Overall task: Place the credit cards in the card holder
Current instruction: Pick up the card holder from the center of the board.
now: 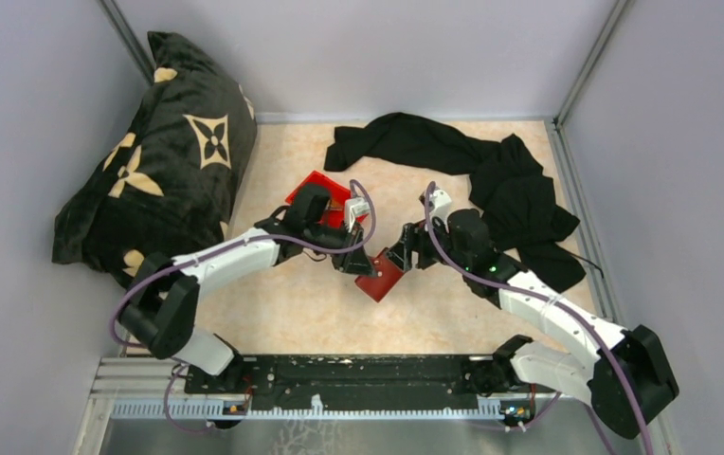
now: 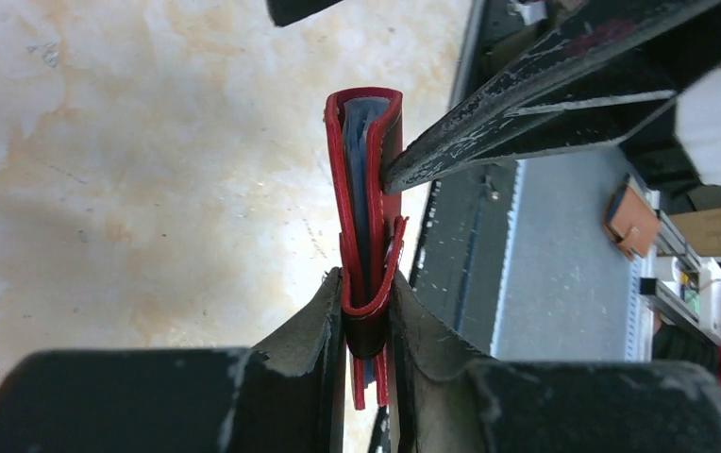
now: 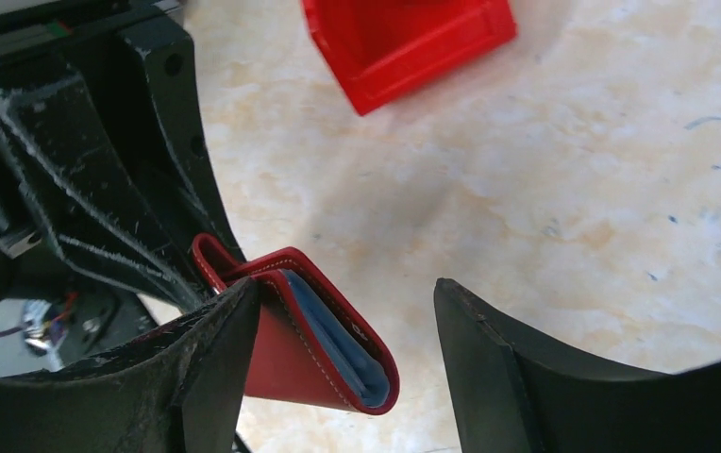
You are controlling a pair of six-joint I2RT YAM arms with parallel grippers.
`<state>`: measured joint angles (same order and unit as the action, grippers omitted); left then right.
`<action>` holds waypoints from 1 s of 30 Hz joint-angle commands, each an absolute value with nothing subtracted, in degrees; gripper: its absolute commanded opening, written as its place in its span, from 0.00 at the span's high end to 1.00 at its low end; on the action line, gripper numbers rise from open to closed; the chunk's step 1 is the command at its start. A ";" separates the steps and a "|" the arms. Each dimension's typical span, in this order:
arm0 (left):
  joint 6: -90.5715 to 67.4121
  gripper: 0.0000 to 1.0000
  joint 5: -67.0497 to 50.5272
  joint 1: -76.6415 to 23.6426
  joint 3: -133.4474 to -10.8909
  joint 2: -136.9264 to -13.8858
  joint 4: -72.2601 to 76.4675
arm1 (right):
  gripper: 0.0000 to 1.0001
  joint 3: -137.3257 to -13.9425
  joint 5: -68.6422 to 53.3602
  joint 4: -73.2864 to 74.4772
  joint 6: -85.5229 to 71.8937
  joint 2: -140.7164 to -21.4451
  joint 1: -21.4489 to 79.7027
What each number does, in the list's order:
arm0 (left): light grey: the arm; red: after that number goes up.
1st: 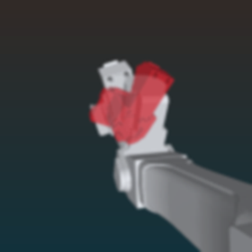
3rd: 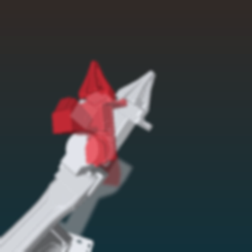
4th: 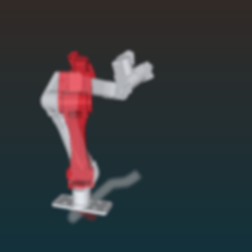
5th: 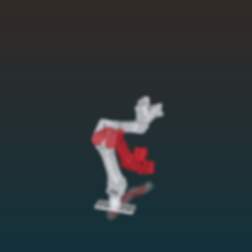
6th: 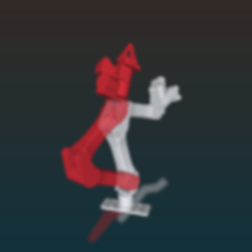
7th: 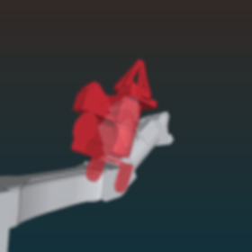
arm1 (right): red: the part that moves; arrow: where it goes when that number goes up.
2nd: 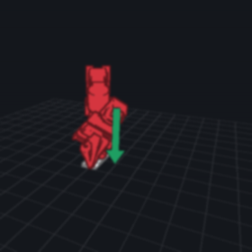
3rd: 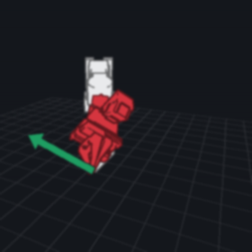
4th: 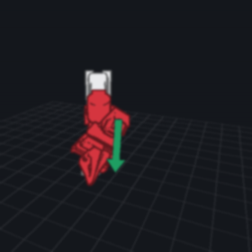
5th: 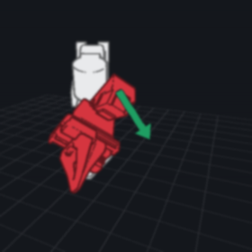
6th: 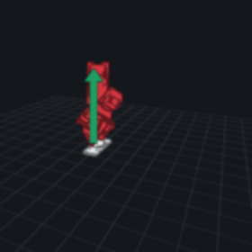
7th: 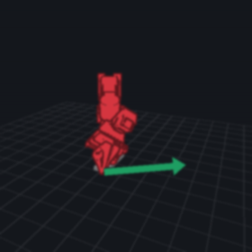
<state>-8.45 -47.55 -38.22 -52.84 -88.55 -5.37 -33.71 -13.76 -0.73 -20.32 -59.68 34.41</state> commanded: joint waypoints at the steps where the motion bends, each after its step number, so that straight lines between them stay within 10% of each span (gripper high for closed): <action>1: -6.46 1.00 -59.05 -36.47 -52.09 -82.81 -4.38 | 0.32 -35.27 -21.21 -2.68 -21.48 -56.44 34.37; 17: -10.37 1.00 -71.23 -32.43 -51.94 -78.83 0.02 | 0.40 -33.72 -35.46 -5.87 -24.73 -55.50 34.37; 23: -12.54 0.99 -72.65 -32.21 -52.45 -79.62 1.73 | 0.85 -32.68 -40.37 -11.80 -27.77 -57.46 34.38; 25: -14.09 0.85 -70.03 -31.73 -52.32 -79.60 1.82 | 1.00 -32.09 -41.33 -13.75 -29.00 -57.82 34.37; 30: -21.98 0.60 -65.31 -30.65 -48.85 -77.96 11.67 | 1.00 -31.23 -39.52 -14.75 -30.69 -56.18 34.38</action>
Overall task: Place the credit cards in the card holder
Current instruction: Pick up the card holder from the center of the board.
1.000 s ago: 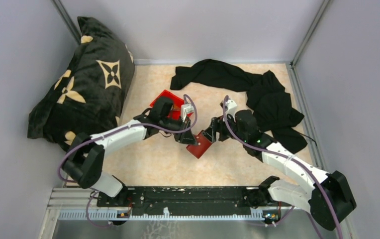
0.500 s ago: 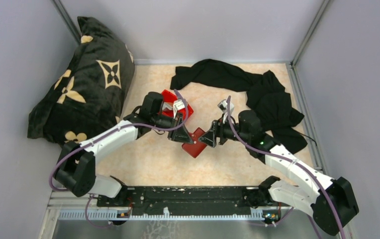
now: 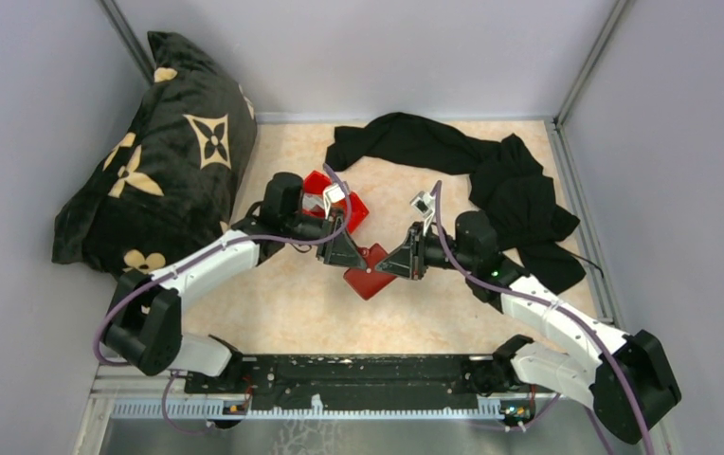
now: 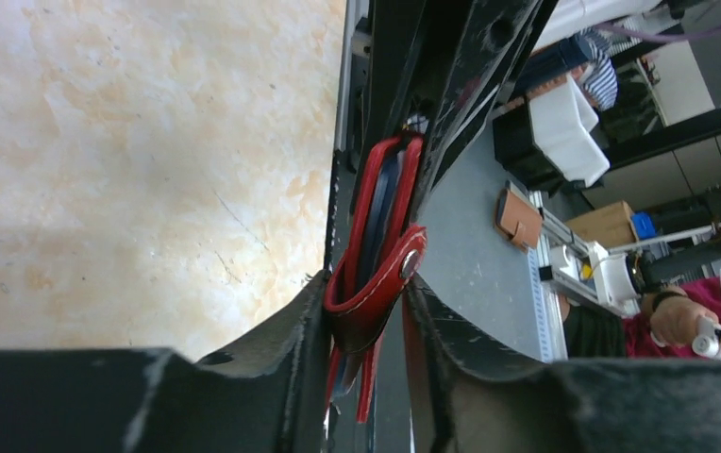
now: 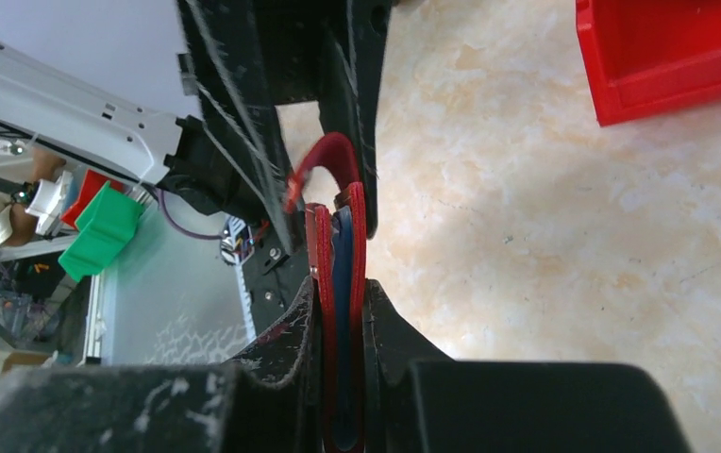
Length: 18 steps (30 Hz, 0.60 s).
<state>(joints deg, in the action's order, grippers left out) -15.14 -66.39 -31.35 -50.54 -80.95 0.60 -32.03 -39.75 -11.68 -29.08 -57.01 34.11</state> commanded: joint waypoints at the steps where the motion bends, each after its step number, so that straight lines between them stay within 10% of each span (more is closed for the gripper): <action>1: -23.59 0.58 -63.88 -30.34 -48.11 -77.59 13.62 | 1.00 -31.18 -38.94 -14.50 -30.76 -55.63 34.37; 18: -59.56 0.44 -39.43 -27.10 -23.50 -72.87 61.29 | 1.00 -29.31 -22.44 -20.70 -38.18 -49.25 34.37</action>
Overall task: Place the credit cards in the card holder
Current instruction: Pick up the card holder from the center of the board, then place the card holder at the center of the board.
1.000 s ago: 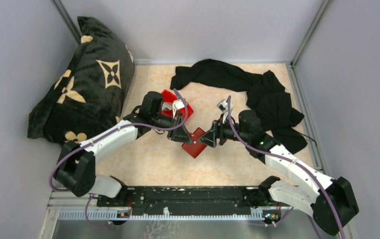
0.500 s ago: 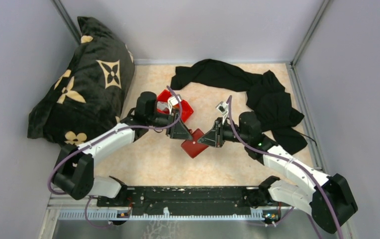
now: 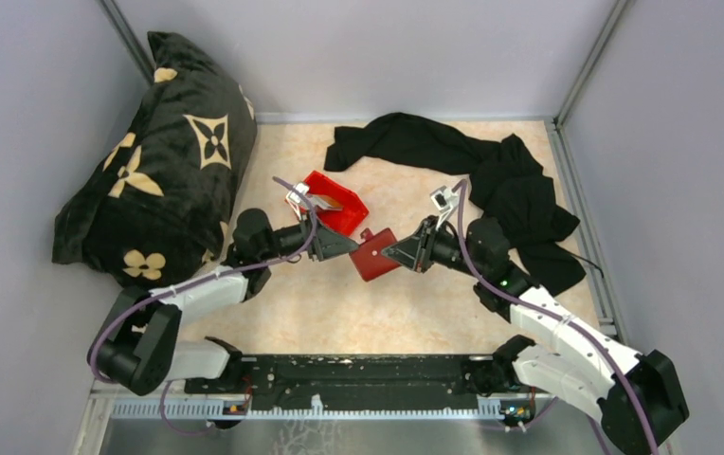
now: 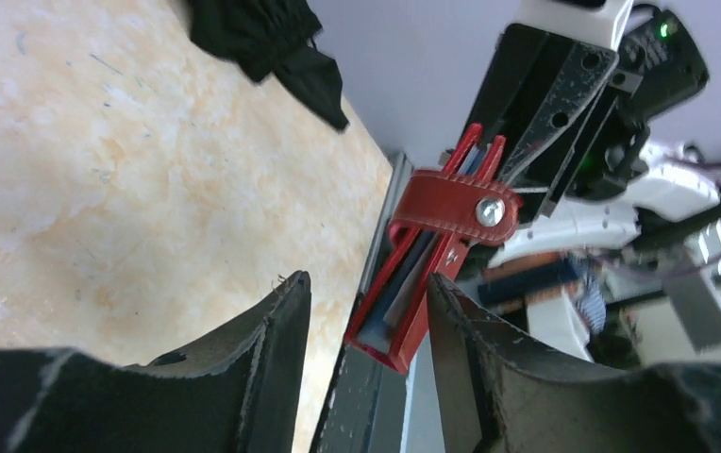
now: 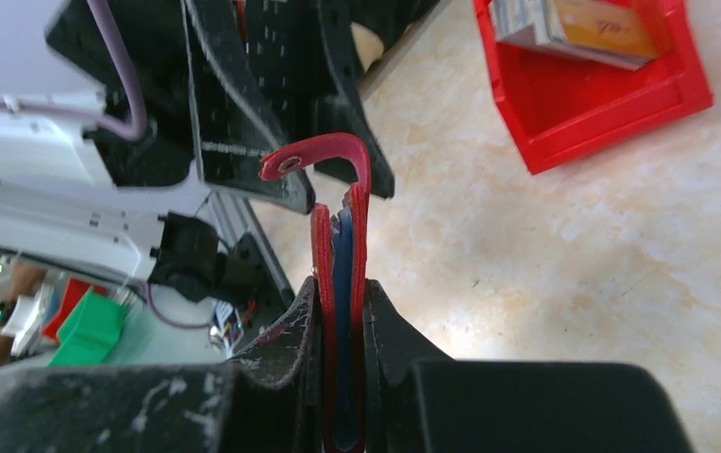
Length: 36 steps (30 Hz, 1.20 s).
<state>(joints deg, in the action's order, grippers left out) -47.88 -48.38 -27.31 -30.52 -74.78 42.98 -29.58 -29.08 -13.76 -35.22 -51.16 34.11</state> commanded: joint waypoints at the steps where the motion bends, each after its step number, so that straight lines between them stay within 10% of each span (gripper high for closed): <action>1: -61.63 0.43 -36.78 -27.12 -20.35 -72.74 65.15 | 1.00 -29.24 -20.88 -21.00 -38.30 -49.10 34.37; 14: -73.30 0.39 -28.11 -28.97 -10.65 -84.84 96.62 | 1.00 -22.22 -1.19 -31.58 -47.85 -50.11 34.37; 15: -73.70 0.10 -28.49 -29.44 -11.23 -86.86 98.50 | 1.00 -21.63 -0.33 -32.63 -48.95 -50.87 34.39; 16: -74.19 0.02 -29.09 -29.77 -12.03 -89.19 100.00 | 1.00 -20.97 0.18 -33.81 -49.94 -51.37 34.39; 36: -68.70 0.01 -26.74 -36.15 -26.33 -103.47 95.42 | 1.00 -22.54 2.33 -39.58 -59.48 -59.65 34.39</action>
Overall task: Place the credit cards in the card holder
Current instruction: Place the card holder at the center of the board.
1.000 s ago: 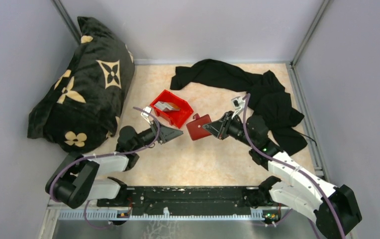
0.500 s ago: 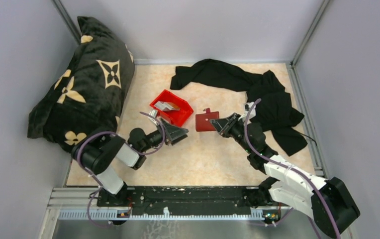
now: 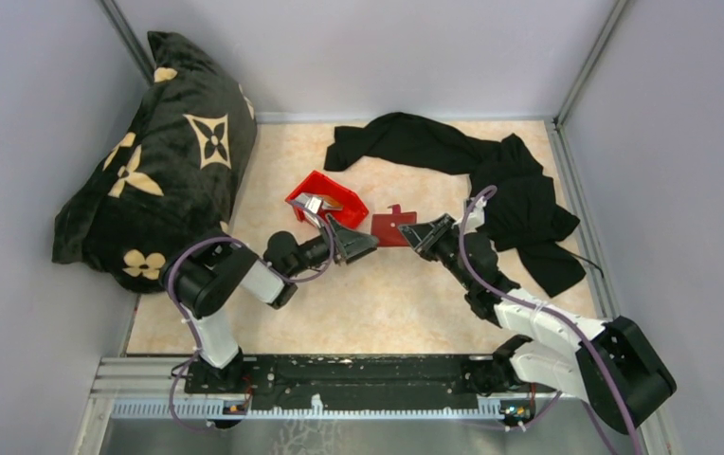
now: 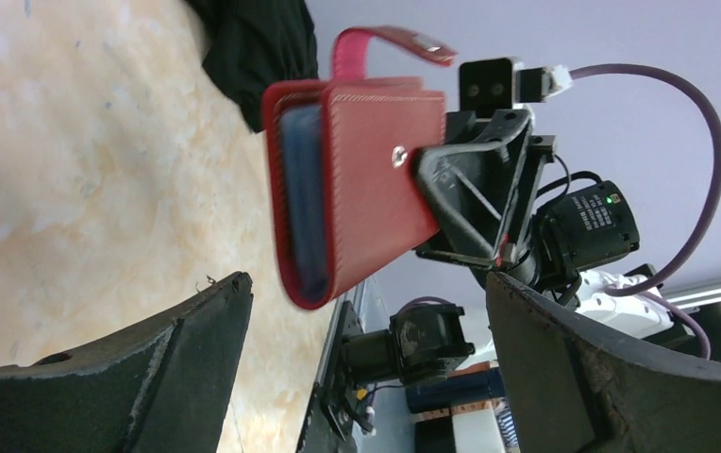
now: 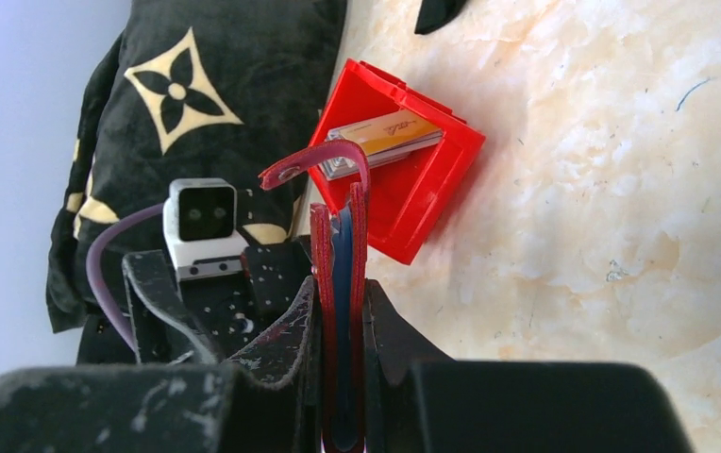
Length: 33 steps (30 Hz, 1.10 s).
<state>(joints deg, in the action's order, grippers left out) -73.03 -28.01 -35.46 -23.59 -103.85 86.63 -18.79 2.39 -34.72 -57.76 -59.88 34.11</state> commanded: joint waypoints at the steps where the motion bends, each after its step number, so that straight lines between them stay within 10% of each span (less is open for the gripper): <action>1: -67.88 0.01 -26.82 -36.21 -26.81 -103.18 94.37 | 1.00 -23.24 2.03 -38.70 -59.36 -59.79 34.37; 11: -61.63 0.12 -26.54 -37.40 -32.47 -100.73 82.37 | 1.00 -24.13 0.35 -41.38 -62.95 -62.35 34.37; 26: -65.45 0.92 -26.44 -38.23 -32.87 -106.91 95.10 | 1.00 -23.17 2.10 -38.32 -63.01 -58.02 34.37; 33: -63.76 1.00 -29.71 -37.38 -33.05 -105.51 90.70 | 0.93 -24.05 0.01 -31.27 -56.58 -55.86 34.34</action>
<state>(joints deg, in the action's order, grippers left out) -66.54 -26.04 -37.47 -32.16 -105.65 86.74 -21.47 2.46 -32.34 -61.82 -59.51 33.95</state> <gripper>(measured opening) 0.201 0.119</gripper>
